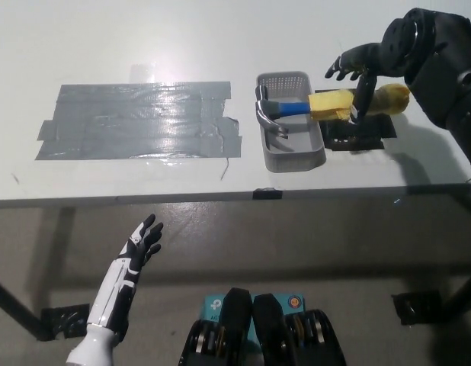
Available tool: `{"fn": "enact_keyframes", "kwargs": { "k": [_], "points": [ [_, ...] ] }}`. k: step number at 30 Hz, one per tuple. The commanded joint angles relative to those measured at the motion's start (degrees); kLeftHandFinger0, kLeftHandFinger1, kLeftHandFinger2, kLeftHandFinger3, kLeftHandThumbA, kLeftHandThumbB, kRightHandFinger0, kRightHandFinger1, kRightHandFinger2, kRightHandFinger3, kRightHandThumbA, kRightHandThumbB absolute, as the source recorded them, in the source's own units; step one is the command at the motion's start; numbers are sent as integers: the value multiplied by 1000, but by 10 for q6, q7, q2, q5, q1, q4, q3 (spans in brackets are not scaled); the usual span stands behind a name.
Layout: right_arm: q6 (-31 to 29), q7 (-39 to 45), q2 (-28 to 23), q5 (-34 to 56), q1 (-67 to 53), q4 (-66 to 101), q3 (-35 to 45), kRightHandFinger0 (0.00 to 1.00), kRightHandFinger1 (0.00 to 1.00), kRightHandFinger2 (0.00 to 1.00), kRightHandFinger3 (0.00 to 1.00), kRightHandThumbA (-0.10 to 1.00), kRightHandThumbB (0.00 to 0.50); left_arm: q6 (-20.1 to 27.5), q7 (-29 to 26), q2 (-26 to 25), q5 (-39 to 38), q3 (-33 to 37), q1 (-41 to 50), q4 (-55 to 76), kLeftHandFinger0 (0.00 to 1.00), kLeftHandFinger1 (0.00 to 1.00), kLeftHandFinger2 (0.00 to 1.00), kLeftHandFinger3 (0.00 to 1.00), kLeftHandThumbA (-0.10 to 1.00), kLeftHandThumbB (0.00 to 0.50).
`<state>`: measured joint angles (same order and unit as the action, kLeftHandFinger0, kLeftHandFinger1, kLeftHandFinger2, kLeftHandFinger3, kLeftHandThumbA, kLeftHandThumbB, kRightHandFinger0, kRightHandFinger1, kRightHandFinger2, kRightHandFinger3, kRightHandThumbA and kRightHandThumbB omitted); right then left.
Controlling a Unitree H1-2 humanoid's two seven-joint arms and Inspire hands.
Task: The robot picks the hammer placed on top of the gray container with right hand and places it on the grey area of the desk
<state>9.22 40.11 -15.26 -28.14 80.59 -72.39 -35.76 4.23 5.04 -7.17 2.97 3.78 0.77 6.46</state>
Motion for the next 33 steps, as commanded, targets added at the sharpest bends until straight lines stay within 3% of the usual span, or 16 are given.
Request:
{"fn": "enact_keyframes", "kwargs": {
  "k": [1, 5, 23, 28, 33],
  "points": [
    [-17, -29, 2, -12, 25, -11, 4, 1000, 1000, 1000, 1000, 1000, 347, 12, 9, -8, 0, 1, -9, 16, 1000, 1000, 1000, 1000, 1000, 190],
    [-17, -32, 6, -14, 22, -15, 4, 1000, 1000, 1000, 1000, 1000, 331, 13, 10, -8, -3, 2, -10, 14, 1000, 1000, 1000, 1000, 1000, 191],
    [-15, -58, 32, -22, 10, -47, 3, 1000, 1000, 1000, 1000, 1000, 360, 5, 15, -10, -1, 1, -13, 15, 1000, 1000, 1000, 1000, 1000, 185],
    [-5, -67, 36, -26, 9, -51, 2, 1000, 1000, 1000, 1000, 1000, 396, 8, 15, -11, -3, 0, -14, 12, 1000, 1000, 1000, 1000, 1000, 179],
    [-7, -76, 37, -33, 6, -52, -3, 1000, 1000, 1000, 1000, 1000, 392, 5, 15, -10, -1, 1, -15, 13, 1000, 1000, 1000, 1000, 1000, 171]
  ]
}}
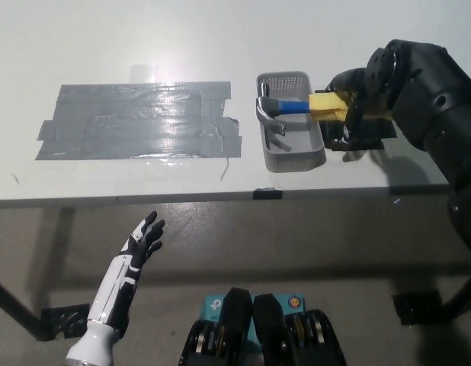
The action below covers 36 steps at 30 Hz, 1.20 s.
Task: The robot picks the hammer placed on top of the gray container with right hand and places it on the grey area of the desk
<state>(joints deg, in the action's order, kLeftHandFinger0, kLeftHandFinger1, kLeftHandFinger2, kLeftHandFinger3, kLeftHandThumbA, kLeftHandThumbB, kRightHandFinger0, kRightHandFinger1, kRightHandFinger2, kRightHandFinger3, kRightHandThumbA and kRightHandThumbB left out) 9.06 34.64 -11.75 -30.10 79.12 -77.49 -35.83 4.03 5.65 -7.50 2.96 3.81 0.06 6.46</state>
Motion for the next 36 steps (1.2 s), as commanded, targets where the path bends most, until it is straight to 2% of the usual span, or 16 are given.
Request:
{"fn": "enact_keyframes", "kwargs": {
  "k": [1, 4, 6, 7, 8, 9, 10, 11, 13, 15, 16, 18, 20, 22, 30, 36],
  "points": [
    [-1, -25, 4, -12, 20, -2, 0, 1000, 1000, 1000, 1000, 1000, 383, 7, 9, -8, -2, 1, -8, 13, 1000, 1000, 1000, 1000, 1000, 172],
    [-15, -82, 3, -6, 8, 5, 14, 1000, 1000, 1000, 1000, 1000, 377, 5, 11, -8, -4, 2, -8, 16, 1000, 1000, 1000, 1000, 1000, 170],
    [-45, -183, 1, 3, -12, 19, 37, 1000, 1000, 1000, 1000, 755, 359, 4, 12, -8, -3, 3, -8, 18, 1000, 1000, 1000, 1000, 1000, 169],
    [-65, -250, 1, 1, -24, 25, 44, 855, 916, 904, 946, 587, 322, 5, 12, -9, -3, 2, -10, 17, 1000, 1000, 1000, 1000, 1000, 171],
    [-88, -338, 2, -12, -37, 33, 44, 344, 415, 533, 643, 309, 303, 5, 13, -10, -4, 2, -12, 16, 1000, 1000, 1000, 1000, 1000, 173],
    [-93, -363, 2, -16, -41, 35, 44, 136, 277, 413, 513, 204, 283, 5, 13, -10, -4, 2, -12, 17, 1000, 1000, 1000, 1000, 1000, 174],
    [-105, -418, 2, -26, -49, 38, 40, 5, 95, 239, 370, 31, 254, 3, 13, -10, -3, 3, -12, 18, 1000, 1000, 1000, 1000, 1000, 174],
    [-123, -452, 3, -28, -56, 39, 41, 0, 65, 293, 357, -95, 173, 2, 14, -11, -1, 3, -13, 19, 1000, 1000, 1000, 1000, 1000, 176],
    [-134, -480, 5, -29, -67, 38, 41, 0, 284, 642, 427, -100, 124, 3, 16, -12, -4, 3, -12, 19, 1000, 1000, 1000, 1000, 1000, 176],
    [-140, -492, 4, -32, -74, 37, 38, 3, 405, 785, 599, -100, 131, 4, 16, -12, -4, 4, -14, 16, 1000, 1000, 1000, 1000, 1000, 176],
    [-143, -494, 3, -31, -75, 36, 38, 1, 409, 778, 593, -100, 134, 4, 16, -11, -4, 4, -15, 16, 1000, 1000, 1000, 1000, 1000, 176],
    [-149, -499, 1, -29, -79, 32, 38, 3, 379, 700, 401, -100, 107, 4, 16, -12, -5, 3, -17, 16, 1000, 1000, 1000, 1000, 1000, 182],
    [-150, -500, 1, -25, -80, 29, 41, 20, 452, 808, 470, -100, 91, -1, 17, -14, -7, 2, -16, 19, 1000, 1000, 1000, 1000, 1000, 185],
    [-155, -502, -2, -20, -81, 27, 45, 61, 510, 866, 671, -100, 82, -5, 18, -14, -6, 2, -17, 22, 1000, 1000, 1000, 1000, 1000, 183],
    [-165, -496, -9, 18, -74, 27, 89, 0, 331, 675, 809, -65, 78, -2, 18, -16, -6, 2, -19, 17, 1000, 1000, 1000, 1000, 1000, 183],
    [-207, -471, -6, 68, -65, 34, 159, 0, 377, 789, 947, -100, 76, 4, 20, -17, -10, 2, -21, 12, 1000, 1000, 1000, 1000, 1000, 172]
  ]
}}
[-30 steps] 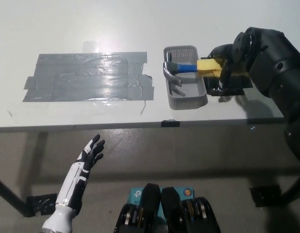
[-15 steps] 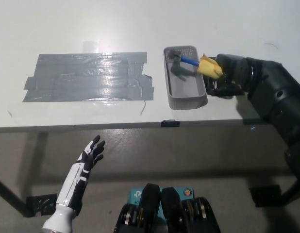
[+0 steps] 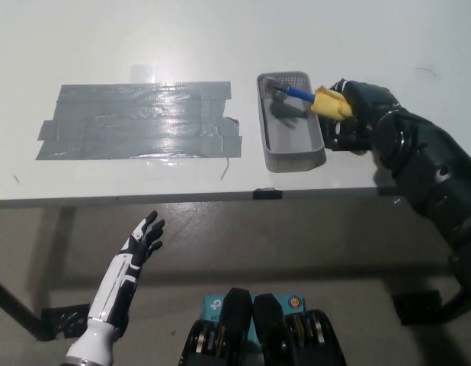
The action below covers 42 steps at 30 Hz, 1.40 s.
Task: The robot picks the hammer placed on top of the gray container with right hand and places it on the grey area of the desk
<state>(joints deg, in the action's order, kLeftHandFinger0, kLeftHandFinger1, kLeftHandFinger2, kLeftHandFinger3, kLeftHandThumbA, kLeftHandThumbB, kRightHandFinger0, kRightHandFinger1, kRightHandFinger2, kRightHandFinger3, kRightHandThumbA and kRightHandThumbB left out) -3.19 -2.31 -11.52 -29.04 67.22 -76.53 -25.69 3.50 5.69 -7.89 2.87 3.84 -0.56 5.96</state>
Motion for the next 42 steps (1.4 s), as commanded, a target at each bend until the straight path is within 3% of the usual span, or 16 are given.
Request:
{"fn": "enact_keyframes", "kwargs": {
  "k": [1, 4, 5, 7, 13, 17, 24, 26, 27, 28, 32, 33, 34, 36, 39, 42],
  "points": [
    [-85, -93, -7, 62, 62, 31, 70, 12, 415, 810, 945, -100, 87, 7, 21, -14, -11, 2, -15, 20, 1000, 1000, 1000, 1000, 1000, 163],
    [-67, -89, 0, 61, 77, 46, 94, 7, 405, 759, 827, -100, 100, 7, 21, -15, -11, 3, -15, 21, 1000, 1000, 1000, 1000, 1000, 159],
    [-67, -86, 1, 61, 81, 52, 101, 0, 337, 683, 651, -100, 99, 3, 20, -15, -9, 4, -17, 22, 1000, 1000, 1000, 1000, 1000, 161],
    [-59, -80, 3, 59, 85, 61, 110, 0, 341, 715, 656, -100, 99, -1, 20, -15, -9, 4, -16, 24, 1000, 1000, 1000, 1000, 1000, 164],
    [-59, -71, 1, 48, 96, 88, 112, 0, 398, 836, 873, -100, 100, -1, 24, -16, -9, 3, -16, 23, 1000, 1000, 1000, 1000, 1000, 158],
    [-57, -75, 5, 43, 108, 85, 108, 0, 396, 790, 739, -100, 109, 0, 25, -17, -6, 2, -16, 25, 1000, 1000, 1000, 1000, 1000, 157],
    [-55, -78, 35, 25, 148, 52, 81, 0, 440, 841, 903, -100, 134, -5, 24, -15, -6, 3, -18, 27, 1000, 1000, 1000, 1000, 1000, 156],
    [-66, -80, 47, 21, 156, 40, 72, 0, 409, 801, 814, -100, 157, -4, 23, -13, -6, 3, -21, 24, 1000, 1000, 1000, 1000, 1000, 156],
    [-68, -75, 56, 24, 160, 35, 71, 0, 431, 811, 629, -100, 231, -3, 23, -13, -6, 3, -20, 23, 1000, 1000, 1000, 1000, 1000, 159],
    [-71, -80, 61, 23, 160, 32, 68, 14, 435, 797, 567, -100, 195, -3, 23, -13, -6, 4, -19, 22, 1000, 1000, 1000, 1000, 1000, 162],
    [-73, -97, 94, 26, 160, 21, 67, 1, 385, 739, 690, -100, 156, -1, 24, -12, -4, 7, -19, 20, 1000, 1000, 1000, 1000, 1000, 170],
    [-67, -96, 105, 26, 160, 18, 66, 5, 226, 527, 661, -100, 155, 1, 24, -13, -3, 8, -19, 19, 1000, 1000, 1000, 1000, 1000, 176],
    [-67, -99, 112, 25, 161, 12, 64, 0, 110, 449, 648, -100, 160, 1, 24, -14, -2, 9, -20, 18, 1000, 1000, 1000, 1000, 1000, 177],
    [-63, -105, 125, 22, 162, 4, 61, 0, 106, 528, 708, -100, 154, -3, 24, -13, -3, 10, -20, 20, 1000, 1000, 1000, 1000, 1000, 179],
    [-47, -108, 149, 20, 164, -7, 56, 0, 248, 726, 798, -100, 156, -7, 25, -13, -5, 11, -20, 23, 1000, 1000, 1000, 1000, 1000, 199],
    [-53, -116, 165, 15, 160, -15, 49, 0, 280, 742, 791, -100, 173, -6, 26, -13, -4, 14, -19, 25, 1000, 1000, 1000, 1000, 1000, 190]
  ]
}}
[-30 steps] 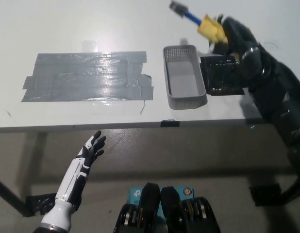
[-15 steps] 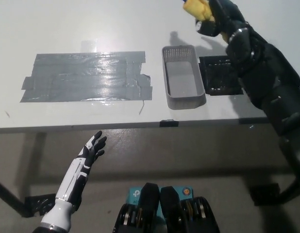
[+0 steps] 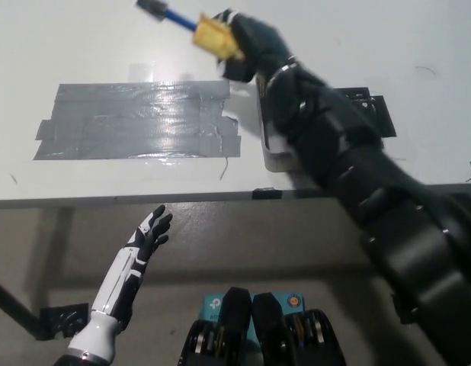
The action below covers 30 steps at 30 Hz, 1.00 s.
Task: The robot picks the hammer placed on top of the gray container with right hand and places it on the grey area of the desk
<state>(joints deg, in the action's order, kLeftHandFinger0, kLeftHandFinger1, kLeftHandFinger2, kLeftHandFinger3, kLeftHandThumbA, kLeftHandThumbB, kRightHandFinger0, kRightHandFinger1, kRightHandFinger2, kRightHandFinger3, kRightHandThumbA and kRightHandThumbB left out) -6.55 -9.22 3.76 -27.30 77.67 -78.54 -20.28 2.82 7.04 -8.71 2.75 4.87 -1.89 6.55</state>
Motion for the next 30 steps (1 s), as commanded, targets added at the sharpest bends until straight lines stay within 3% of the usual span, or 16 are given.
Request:
{"fn": "enact_keyframes", "kwargs": {
  "k": [1, 7, 9, 11, 18, 19, 21, 22, 24, 26, 27, 29, 30],
  "points": [
    [-23, -44, 15, -2, 55, 4, -6, 0, 277, 734, 791, -100, 175, -2, 11, -4, -2, 4, -6, 21, 1000, 1000, 1000, 1000, 1000, 197],
    [-11, -38, 38, -12, 57, -5, -22, 0, 337, 706, 718, -100, 183, -10, 10, -6, -1, 5, -9, 28, 1000, 1000, 1000, 1000, 1000, 209],
    [-7, -42, 44, -16, 56, -7, -29, 0, 340, 702, 708, -100, 165, -10, 10, -7, 1, 7, -12, 27, 1000, 1000, 1000, 1000, 1000, 214],
    [-2, -43, 48, -18, 55, -9, -33, 0, 348, 709, 720, -100, 158, -11, 10, -7, 1, 8, -13, 28, 1000, 1000, 1000, 1000, 1000, 215],
    [9, -41, 67, -15, 39, -16, -40, 6, 436, 813, 815, -100, 210, -15, 12, -8, 2, 11, -17, 30, 1000, 1000, 1000, 1000, 1000, 229],
    [14, -40, 71, -14, 34, -18, -40, 53, 478, 825, 812, -100, 219, -15, 13, -9, 5, 13, -17, 32, 1000, 1000, 1000, 1000, 1000, 227],
    [14, -40, 71, -13, 30, -19, -40, 23, 441, 742, 633, -100, 225, -15, 15, -9, 6, 16, -21, 31, 1000, 1000, 1000, 1000, 1000, 225],
    [13, -40, 72, -13, 25, -19, -42, 5, 393, 707, 596, -100, 224, -14, 15, -10, 7, 17, -22, 31, 1000, 1000, 1000, 1000, 1000, 224],
    [18, -43, 75, -18, 17, -20, -48, 0, 376, 749, 679, -100, 203, -11, 14, -11, 7, 17, -24, 29, 1000, 1000, 1000, 1000, 1000, 223],
    [19, -42, 76, -17, 11, -21, -49, 0, 380, 758, 683, -100, 200, -10, 15, -12, 10, 17, -25, 30, 1000, 1000, 1000, 1000, 1000, 226],
    [17, -44, 75, -20, 4, -22, -53, 2, 389, 758, 671, -100, 179, -3, 15, -13, 11, 17, -26, 26, 1000, 1000, 1000, 1000, 1000, 214],
    [19, -42, 73, -21, -2, -23, -56, 1, 396, 752, 659, -100, 184, 1, 16, -12, 12, 18, -27, 24, 1000, 1000, 1000, 1000, 1000, 206],
    [20, -40, 71, -20, -6, -23, -57, 0, 363, 718, 609, -100, 178, 1, 17, -13, 14, 19, -28, 23, 1000, 1000, 1000, 1000, 1000, 211]
  ]
}}
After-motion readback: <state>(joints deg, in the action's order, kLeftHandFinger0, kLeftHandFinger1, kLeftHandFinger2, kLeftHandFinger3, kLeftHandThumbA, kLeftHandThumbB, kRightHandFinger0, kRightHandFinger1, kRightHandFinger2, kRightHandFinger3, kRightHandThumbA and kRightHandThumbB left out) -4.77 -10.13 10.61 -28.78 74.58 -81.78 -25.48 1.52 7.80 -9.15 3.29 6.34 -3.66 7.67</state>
